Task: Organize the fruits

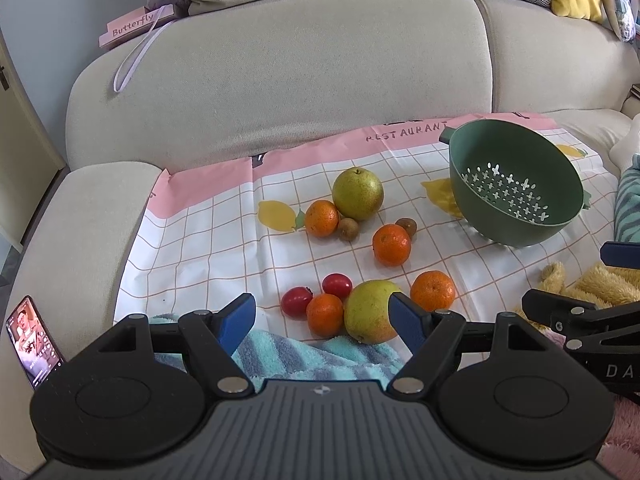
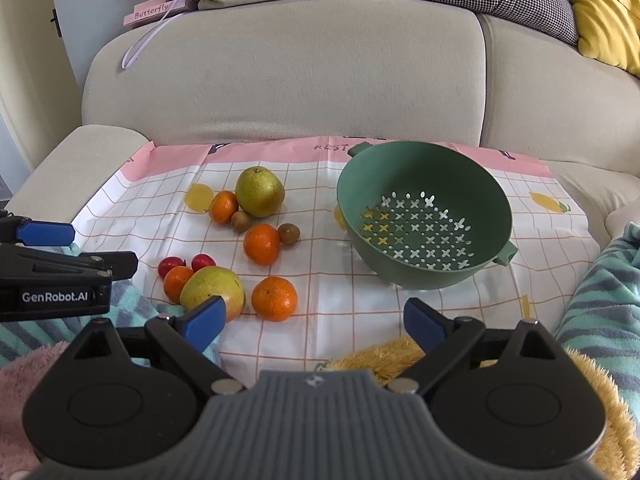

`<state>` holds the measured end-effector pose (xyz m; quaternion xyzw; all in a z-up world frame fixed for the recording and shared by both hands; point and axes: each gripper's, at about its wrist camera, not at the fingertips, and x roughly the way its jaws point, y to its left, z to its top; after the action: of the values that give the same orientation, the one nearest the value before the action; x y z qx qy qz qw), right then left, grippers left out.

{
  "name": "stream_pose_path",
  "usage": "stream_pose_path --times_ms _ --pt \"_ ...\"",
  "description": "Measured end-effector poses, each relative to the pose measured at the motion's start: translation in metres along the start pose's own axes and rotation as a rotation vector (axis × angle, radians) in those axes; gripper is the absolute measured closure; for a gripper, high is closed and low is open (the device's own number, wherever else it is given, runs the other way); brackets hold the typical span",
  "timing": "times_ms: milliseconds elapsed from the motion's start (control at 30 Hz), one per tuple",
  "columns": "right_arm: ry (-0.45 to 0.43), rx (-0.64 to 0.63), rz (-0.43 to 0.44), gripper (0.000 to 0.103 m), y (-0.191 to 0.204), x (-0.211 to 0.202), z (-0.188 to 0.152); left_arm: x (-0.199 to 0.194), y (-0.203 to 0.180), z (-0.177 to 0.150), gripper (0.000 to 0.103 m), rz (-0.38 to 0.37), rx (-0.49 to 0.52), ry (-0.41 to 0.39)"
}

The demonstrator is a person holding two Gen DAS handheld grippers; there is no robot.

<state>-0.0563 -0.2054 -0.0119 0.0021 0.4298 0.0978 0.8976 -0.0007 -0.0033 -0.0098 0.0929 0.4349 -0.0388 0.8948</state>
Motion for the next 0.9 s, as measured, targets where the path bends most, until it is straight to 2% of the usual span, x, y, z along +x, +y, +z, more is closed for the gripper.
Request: stream_pose_path --times_ms 900 --pt "0.007 -0.006 -0.001 0.009 -0.0007 0.0011 0.0001 0.0002 -0.0018 -0.0011 0.014 0.001 0.005 0.006"
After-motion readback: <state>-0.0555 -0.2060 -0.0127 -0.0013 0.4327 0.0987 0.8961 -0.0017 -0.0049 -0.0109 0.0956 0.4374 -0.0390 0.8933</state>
